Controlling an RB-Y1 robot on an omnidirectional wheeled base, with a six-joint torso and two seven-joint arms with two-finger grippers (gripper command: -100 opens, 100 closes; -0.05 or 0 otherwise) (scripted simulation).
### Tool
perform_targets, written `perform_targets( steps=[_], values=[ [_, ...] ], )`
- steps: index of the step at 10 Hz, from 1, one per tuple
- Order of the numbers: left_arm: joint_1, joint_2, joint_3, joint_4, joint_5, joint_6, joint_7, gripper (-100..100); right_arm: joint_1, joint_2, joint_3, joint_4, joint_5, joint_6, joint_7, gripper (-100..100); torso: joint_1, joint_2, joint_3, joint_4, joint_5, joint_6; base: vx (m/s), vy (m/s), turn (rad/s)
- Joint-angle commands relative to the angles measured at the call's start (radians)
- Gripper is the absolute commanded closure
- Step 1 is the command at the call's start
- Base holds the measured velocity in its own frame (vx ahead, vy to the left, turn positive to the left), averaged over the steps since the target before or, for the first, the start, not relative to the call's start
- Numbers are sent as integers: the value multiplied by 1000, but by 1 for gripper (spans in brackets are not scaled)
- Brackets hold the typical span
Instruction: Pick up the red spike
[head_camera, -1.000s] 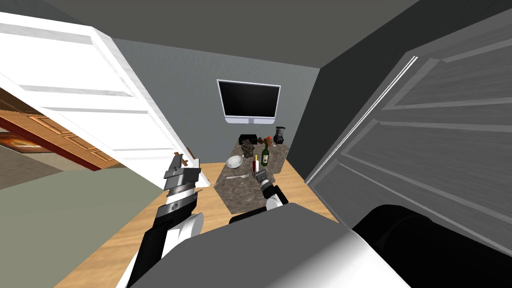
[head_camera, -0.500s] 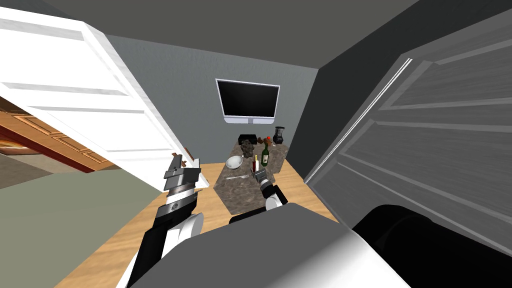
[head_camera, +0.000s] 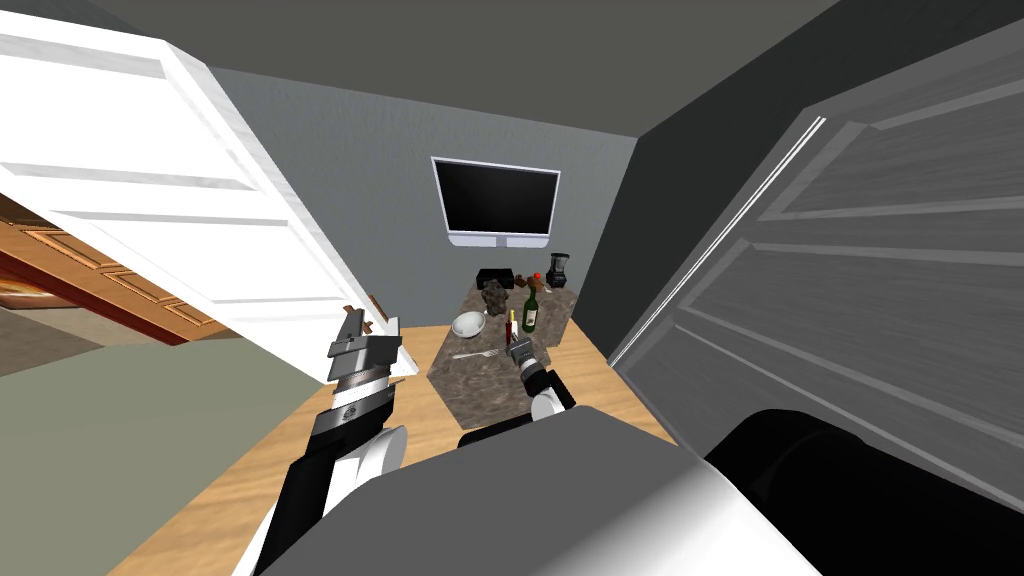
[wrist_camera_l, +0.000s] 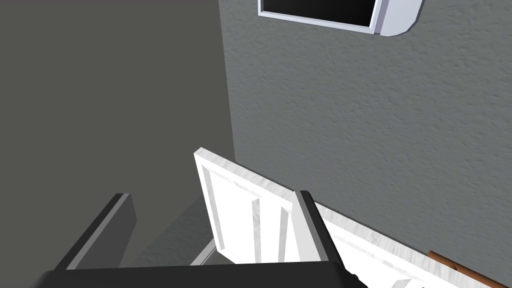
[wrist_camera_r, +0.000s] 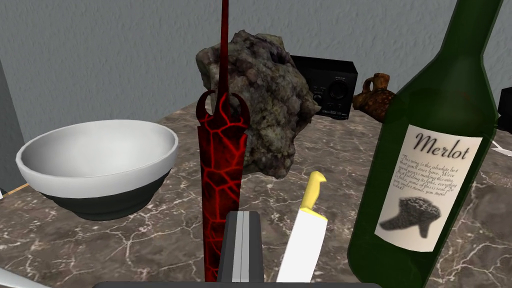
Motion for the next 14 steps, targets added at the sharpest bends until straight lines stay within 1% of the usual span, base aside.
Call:
perform_targets(
  steps=[1,2,6,8,10,11,12,13,14],
  values=[
    [0,0,0,0,0,0,0,0,0,0,0,0,0,0,0,0,0,0,0,0,0,0,0,0,0],
    [0,0,0,0,0,0,0,0,-1,-39,0,3,0,-1,0,-100,0,0,0,0,0,0,0,0,0],
    [0,0,0,0,0,0,0,0,-7,-139,1,19,1,-5,1,-100,-1,0,0,0,0,0,0,0,0],
    [0,0,0,0,0,0,0,0,-16,-189,4,42,1,-11,1,-100,-1,0,0,0,0,0,-6,-8,22],
    [0,0,0,0,0,0,0,0,-31,-160,12,76,-5,-26,-4,-100,-1,1,0,0,0,0,-15,-21,60],
    [0,0,0,0,0,0,0,0,-39,-187,16,93,-7,-33,-6,-100,-1,1,0,0,0,0,-13,-18,51],
    [0,0,0,0,0,0,0,0,-49,-156,23,113,-14,-44,-13,-100,-1,1,0,0,0,0,-20,-28,79],
    [0,0,0,0,0,0,0,0,-51,-118,26,116,-16,-47,-15,-100,-2,1,1,0,0,0,-16,-23,64],
    [0,0,0,0,0,0,0,0,-52,-93,27,117,-18,-48,-16,-100,-1,1,1,0,0,0,-6,-10,21]
  ],
)
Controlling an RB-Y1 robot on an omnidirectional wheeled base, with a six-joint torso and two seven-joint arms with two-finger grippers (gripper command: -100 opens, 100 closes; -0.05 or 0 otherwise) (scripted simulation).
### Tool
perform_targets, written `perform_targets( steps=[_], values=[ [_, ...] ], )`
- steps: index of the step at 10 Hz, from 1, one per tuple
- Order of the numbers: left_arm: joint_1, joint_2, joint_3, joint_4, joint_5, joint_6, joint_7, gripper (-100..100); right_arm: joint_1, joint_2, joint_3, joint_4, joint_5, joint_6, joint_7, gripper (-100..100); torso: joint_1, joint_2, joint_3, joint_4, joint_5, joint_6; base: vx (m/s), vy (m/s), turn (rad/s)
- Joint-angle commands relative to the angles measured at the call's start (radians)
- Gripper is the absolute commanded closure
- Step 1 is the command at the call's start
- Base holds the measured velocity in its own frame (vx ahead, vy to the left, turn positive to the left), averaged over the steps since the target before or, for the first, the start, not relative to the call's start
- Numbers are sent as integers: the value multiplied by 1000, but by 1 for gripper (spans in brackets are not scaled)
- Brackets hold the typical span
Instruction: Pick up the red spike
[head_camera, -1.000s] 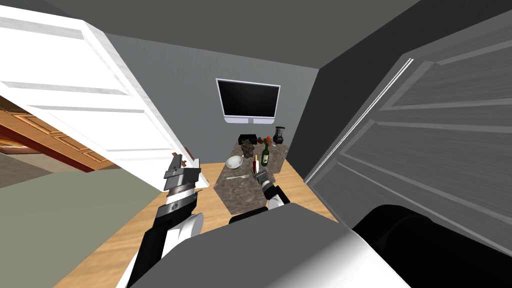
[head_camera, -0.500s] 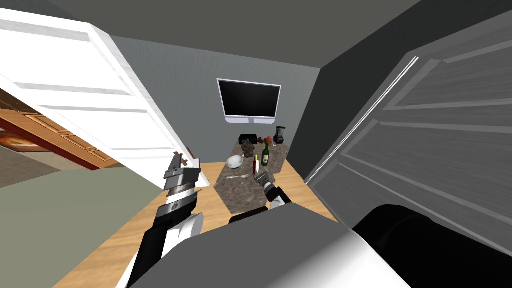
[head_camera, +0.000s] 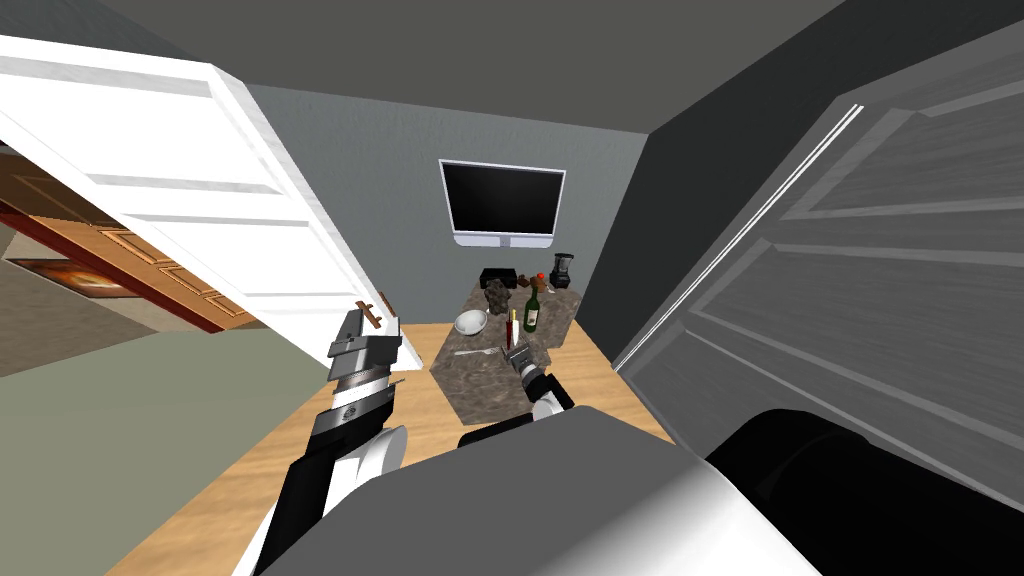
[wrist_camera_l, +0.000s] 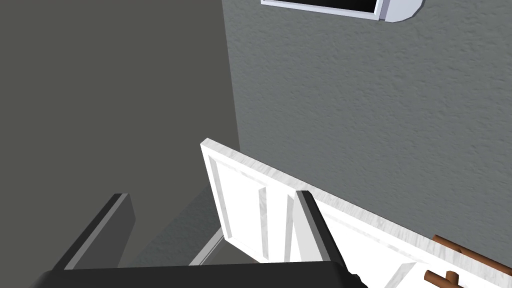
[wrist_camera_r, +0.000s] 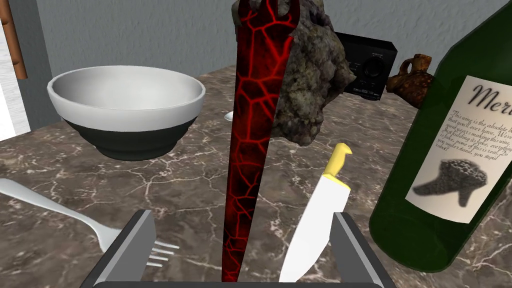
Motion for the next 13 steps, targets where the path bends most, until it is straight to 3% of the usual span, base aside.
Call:
perform_targets(
  steps=[1,4,5,6,7,8,9,13],
  values=[
    [0,0,0,0,0,0,0,0,-4,39,1,4,-5,-5,-5,-100,0,0,0,0,0,0,0,0,0],
    [0,0,0,0,0,0,0,0,-5,107,2,5,-7,-6,-7,-100,1,-1,0,0,0,0,0,0,0],
    [0,0,0,0,0,0,0,0,-2,95,3,2,-6,-5,-6,-100,1,0,0,0,0,0,0,0,0],
    [0,0,0,0,0,0,0,0,-2,97,3,1,-6,-5,-6,0,0,0,0,0,0,0,0,0,0],
    [0,0,0,0,0,0,0,0,4,103,-2,-17,-5,15,-3,-100,0,0,0,0,0,0,36,48,-135],
    [0,0,0,0,0,0,0,0,1,101,-1,-9,-5,5,-5,-100,3,-2,-1,0,1,0,17,24,-68],
    [0,0,0,0,0,0,0,0,1,102,-2,-10,-5,8,-4,100,2,-2,-1,-1,1,0,0,0,0],
    [0,0,0,0,0,0,0,0,1,102,-1,-10,-5,8,-4,100,0,-1,0,0,0,0,0,0,0]
  ],
)
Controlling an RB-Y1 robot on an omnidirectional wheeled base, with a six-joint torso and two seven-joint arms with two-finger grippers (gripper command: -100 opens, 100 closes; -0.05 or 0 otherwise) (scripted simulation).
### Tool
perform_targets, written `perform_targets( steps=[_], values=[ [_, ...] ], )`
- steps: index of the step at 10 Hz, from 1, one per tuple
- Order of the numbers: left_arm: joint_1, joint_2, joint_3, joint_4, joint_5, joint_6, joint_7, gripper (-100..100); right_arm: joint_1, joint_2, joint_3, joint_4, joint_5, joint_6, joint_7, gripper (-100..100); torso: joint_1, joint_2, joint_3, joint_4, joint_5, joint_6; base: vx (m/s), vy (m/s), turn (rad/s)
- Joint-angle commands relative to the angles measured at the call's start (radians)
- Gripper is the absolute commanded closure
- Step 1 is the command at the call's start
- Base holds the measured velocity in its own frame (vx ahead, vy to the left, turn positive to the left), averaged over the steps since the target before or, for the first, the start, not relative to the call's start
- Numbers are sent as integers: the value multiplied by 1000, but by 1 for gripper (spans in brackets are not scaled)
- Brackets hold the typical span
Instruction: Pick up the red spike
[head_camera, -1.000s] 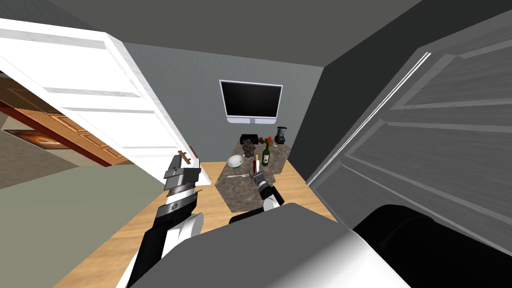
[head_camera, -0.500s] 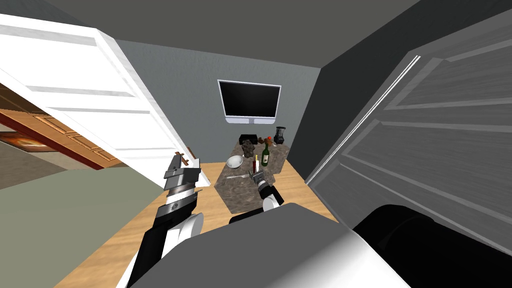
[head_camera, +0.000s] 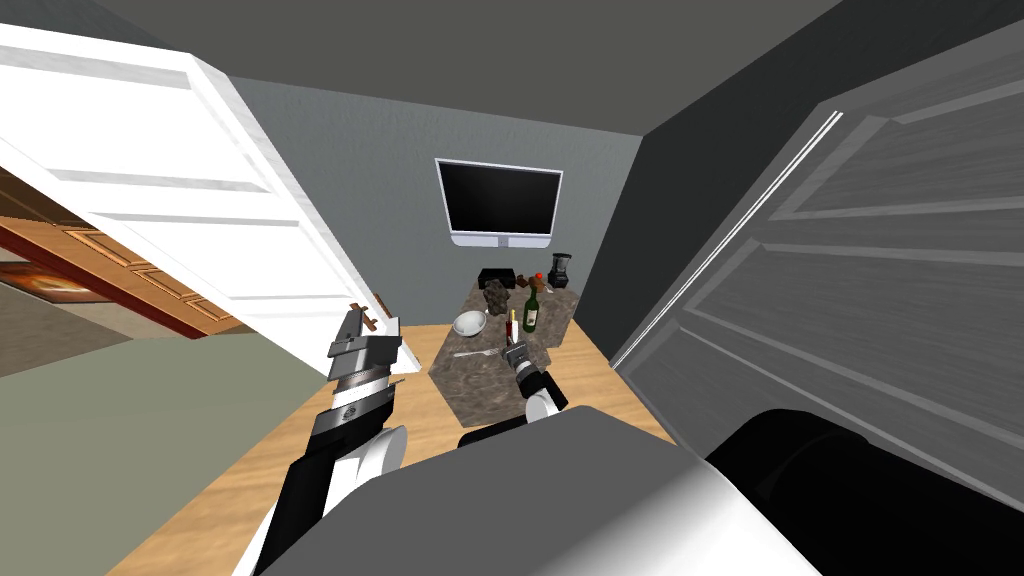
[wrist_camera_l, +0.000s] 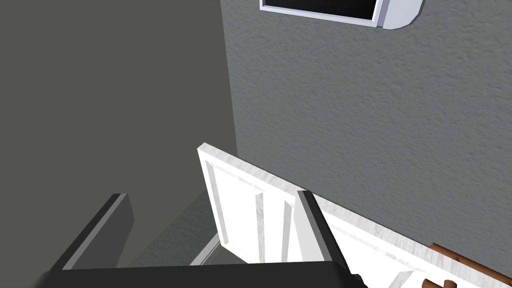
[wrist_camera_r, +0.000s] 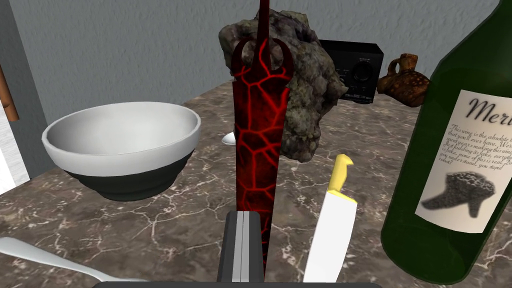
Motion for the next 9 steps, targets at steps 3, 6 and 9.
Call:
perform_targets(
  steps=[3,6,9],
  values=[
    [0,0,0,0,0,0,0,0,0,-62,-1,0,1,1,1,-100,0,0,0,0,0,0,0,0,0],
    [0,0,0,0,0,0,0,0,1,-127,-2,-1,2,2,2,-100,0,0,0,0,0,0,0,0,0],
    [0,0,0,0,0,0,0,0,3,-185,-5,-4,5,6,6,-100,0,0,0,0,0,0,3,4,-12]
  ],
)
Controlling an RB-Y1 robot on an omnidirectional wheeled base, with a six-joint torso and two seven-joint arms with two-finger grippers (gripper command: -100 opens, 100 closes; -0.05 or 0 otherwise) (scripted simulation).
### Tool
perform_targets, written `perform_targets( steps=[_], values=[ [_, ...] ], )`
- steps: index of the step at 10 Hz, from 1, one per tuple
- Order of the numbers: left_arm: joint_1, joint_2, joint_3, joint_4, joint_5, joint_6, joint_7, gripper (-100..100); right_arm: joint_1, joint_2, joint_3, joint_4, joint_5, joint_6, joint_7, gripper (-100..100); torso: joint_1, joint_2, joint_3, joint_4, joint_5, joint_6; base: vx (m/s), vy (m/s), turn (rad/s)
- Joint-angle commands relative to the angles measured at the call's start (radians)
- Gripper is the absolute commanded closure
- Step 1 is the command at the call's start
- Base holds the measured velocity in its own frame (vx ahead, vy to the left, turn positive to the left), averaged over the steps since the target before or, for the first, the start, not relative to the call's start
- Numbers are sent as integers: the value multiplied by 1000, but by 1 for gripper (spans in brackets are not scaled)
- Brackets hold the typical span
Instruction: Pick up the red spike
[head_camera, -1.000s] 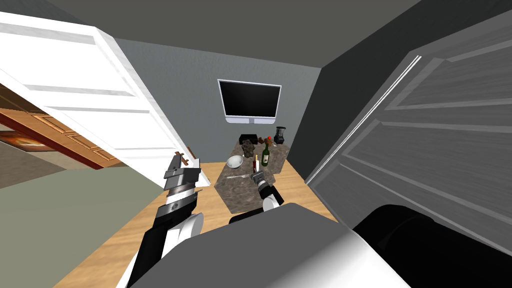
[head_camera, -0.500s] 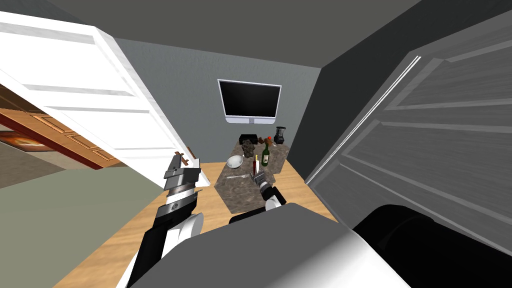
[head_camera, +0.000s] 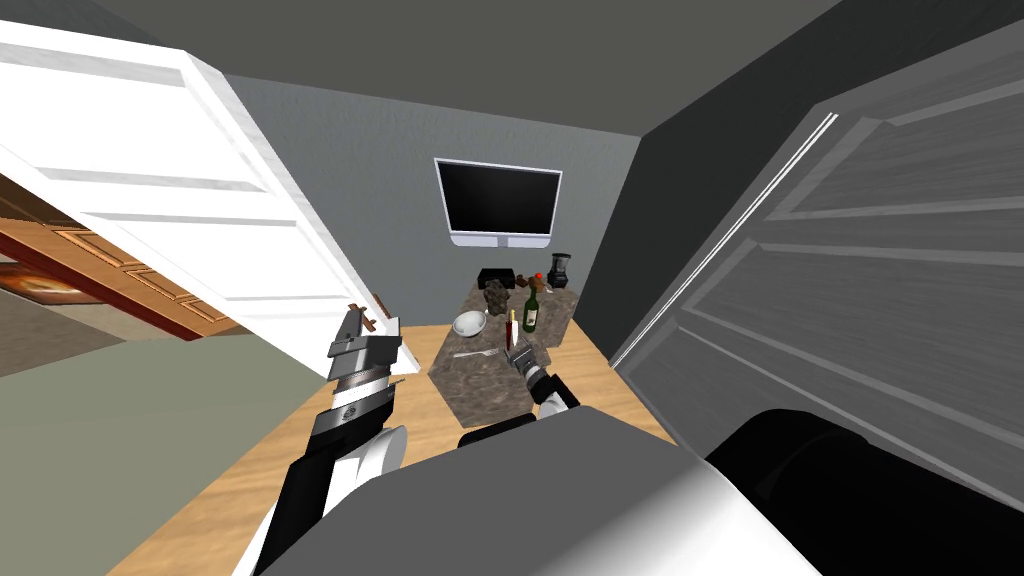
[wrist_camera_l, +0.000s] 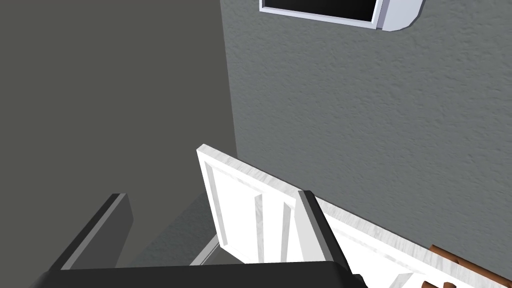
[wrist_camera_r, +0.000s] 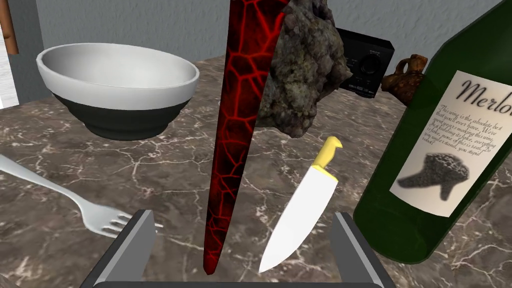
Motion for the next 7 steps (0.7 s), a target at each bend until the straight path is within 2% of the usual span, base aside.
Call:
perform_targets(
  steps=[1,2,3,7],
  values=[
    [0,0,0,0,0,0,0,0,1,-28,-3,-3,2,4,2,-100,0,0,0,0,0,0,6,8,-22],
    [0,0,0,0,0,0,0,0,11,-26,-6,-35,1,14,3,-100,0,0,0,0,0,0,17,24,-65],
    [0,0,0,0,0,0,0,0,17,5,-6,-55,-2,19,1,-100,1,-1,0,0,0,0,19,26,-73],
    [0,0,0,0,0,0,0,0,22,87,-6,-73,-5,23,-1,-100,1,0,0,0,0,0,4,5,-15]
  ],
)
